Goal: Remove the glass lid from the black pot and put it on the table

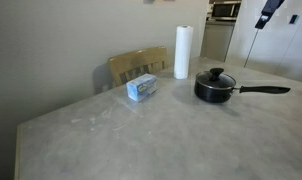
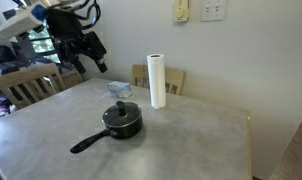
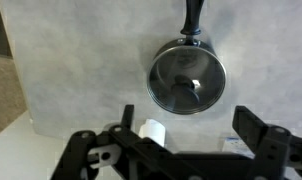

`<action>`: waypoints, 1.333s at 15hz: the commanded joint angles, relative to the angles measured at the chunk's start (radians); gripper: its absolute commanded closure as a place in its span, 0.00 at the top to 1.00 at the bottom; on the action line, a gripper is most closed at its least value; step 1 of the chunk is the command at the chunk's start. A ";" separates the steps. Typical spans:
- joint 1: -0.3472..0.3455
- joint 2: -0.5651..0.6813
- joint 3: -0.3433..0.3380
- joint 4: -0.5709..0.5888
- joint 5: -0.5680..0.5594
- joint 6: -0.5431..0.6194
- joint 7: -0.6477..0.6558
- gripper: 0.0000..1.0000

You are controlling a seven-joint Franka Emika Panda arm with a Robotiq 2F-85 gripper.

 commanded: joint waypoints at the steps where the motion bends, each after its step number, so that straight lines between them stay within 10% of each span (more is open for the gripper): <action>1: 0.075 0.086 -0.090 0.022 0.118 0.092 -0.272 1.00; 20: 0.029 0.159 -0.070 0.077 0.167 0.076 -0.535 1.00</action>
